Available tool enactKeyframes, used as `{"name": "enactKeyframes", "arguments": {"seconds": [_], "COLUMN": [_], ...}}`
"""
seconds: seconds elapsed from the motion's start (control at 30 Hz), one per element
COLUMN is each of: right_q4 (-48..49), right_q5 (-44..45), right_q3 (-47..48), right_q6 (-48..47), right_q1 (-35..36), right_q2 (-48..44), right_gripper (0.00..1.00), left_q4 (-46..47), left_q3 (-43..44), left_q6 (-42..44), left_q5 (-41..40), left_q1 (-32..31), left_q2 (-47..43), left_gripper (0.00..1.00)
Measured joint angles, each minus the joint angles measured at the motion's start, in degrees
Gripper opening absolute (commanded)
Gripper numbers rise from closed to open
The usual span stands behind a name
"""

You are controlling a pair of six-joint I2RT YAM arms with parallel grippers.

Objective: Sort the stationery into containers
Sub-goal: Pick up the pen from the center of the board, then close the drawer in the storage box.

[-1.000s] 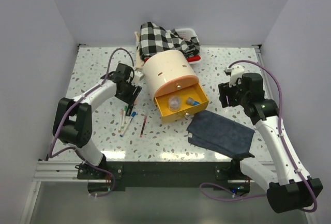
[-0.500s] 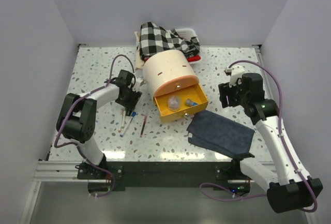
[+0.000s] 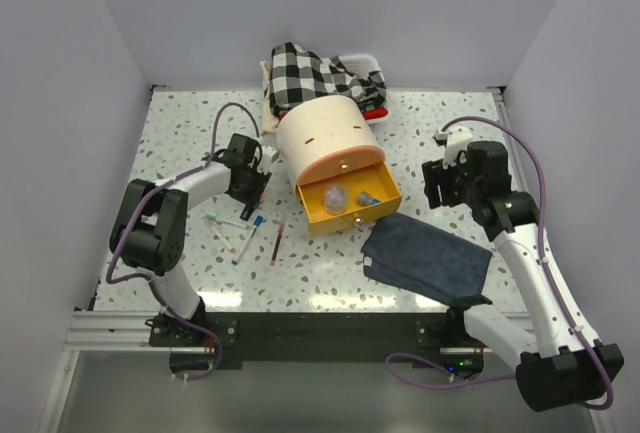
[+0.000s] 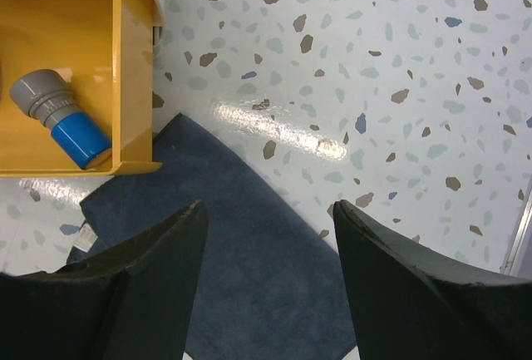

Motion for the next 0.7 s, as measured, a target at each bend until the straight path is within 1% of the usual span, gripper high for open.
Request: {"name": "enactKeyframes", "arguments": {"seconds": [0.1,0.2,0.4,0.5,0.53,0.63,0.67,0.7], "right_q4": [0.0,0.1,0.2,0.2,0.1,-0.1,-0.1,0.1], "right_q5": [0.0,0.0,0.0,-0.7,-1.9,-7.1,-8.7,-10.3], "right_q3": [0.0,0.0,0.0,0.0,0.0,0.0,-0.1,-0.5], "right_q6": [0.0,0.0,0.0,-0.2,-0.5,-3.1,-4.1,-5.2], "right_q1": [0.0,0.0,0.0,0.0,-0.1,0.2,0.7,1.5], "right_q2": [0.0,0.0,0.0,0.0,0.0,-0.1,-0.4,-1.0], "right_gripper": [0.66,0.66,0.65,0.47,0.35,0.16,0.04,0.0], "left_q4": [0.0,-2.4,-6.6,-6.5,-6.5,-6.6,-6.7,-6.6], "left_q3": [-0.4,-0.7,0.7,1.8,1.8,1.7,1.7,1.7], "left_q6": [0.0,0.1,0.0,0.0,0.0,0.0,0.0,0.0], "left_q5": [0.5,2.1,5.6,6.4,6.5,6.5,6.5,6.5], "left_q1": [0.4,0.9,1.1,1.2,1.2,1.2,1.2,1.3], "left_q2": [-0.7,-2.2,-9.2,-11.3,-11.6,-11.7,-11.7,-11.7], "left_gripper": [0.0,0.0,0.0,0.0,0.0,0.0,0.0,0.0]}}
